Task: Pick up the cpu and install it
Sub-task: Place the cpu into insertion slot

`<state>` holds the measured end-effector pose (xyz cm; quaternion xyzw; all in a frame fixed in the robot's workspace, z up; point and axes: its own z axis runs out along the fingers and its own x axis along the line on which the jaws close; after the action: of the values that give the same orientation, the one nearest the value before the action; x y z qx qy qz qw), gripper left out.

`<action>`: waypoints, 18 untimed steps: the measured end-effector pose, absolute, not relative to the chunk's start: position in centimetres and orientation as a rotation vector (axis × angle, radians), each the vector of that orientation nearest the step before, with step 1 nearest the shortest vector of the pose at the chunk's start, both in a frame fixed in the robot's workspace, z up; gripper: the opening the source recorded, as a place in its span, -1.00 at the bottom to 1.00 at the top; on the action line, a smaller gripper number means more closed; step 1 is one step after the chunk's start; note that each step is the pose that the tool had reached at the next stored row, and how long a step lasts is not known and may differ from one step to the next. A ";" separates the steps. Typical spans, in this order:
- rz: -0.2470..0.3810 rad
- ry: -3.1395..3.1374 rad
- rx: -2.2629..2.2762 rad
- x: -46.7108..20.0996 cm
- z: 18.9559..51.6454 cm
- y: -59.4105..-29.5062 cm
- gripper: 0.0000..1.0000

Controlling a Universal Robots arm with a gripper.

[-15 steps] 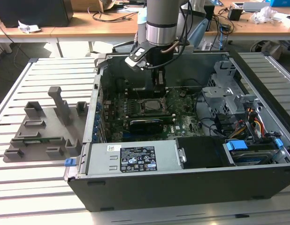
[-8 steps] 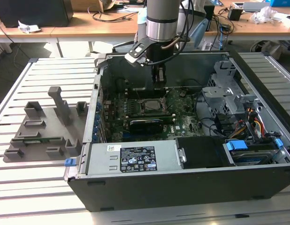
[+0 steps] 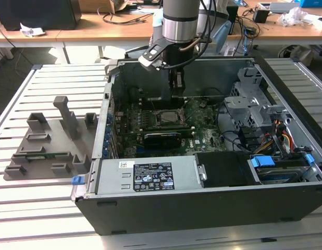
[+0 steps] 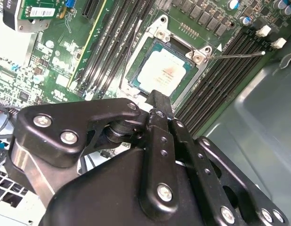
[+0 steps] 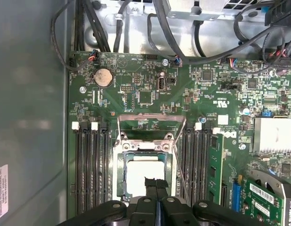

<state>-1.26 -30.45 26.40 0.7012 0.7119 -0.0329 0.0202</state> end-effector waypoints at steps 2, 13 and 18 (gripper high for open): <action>-0.102 2.208 2.175 -1.3 26.8 -30.4 -0.79; -0.101 2.209 2.175 -1.2 30.0 -30.4 -0.79; -0.101 2.209 2.175 -1.2 30.0 -30.4 -0.79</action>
<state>-1.24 -30.44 29.96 0.7012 0.7120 -0.0325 0.0198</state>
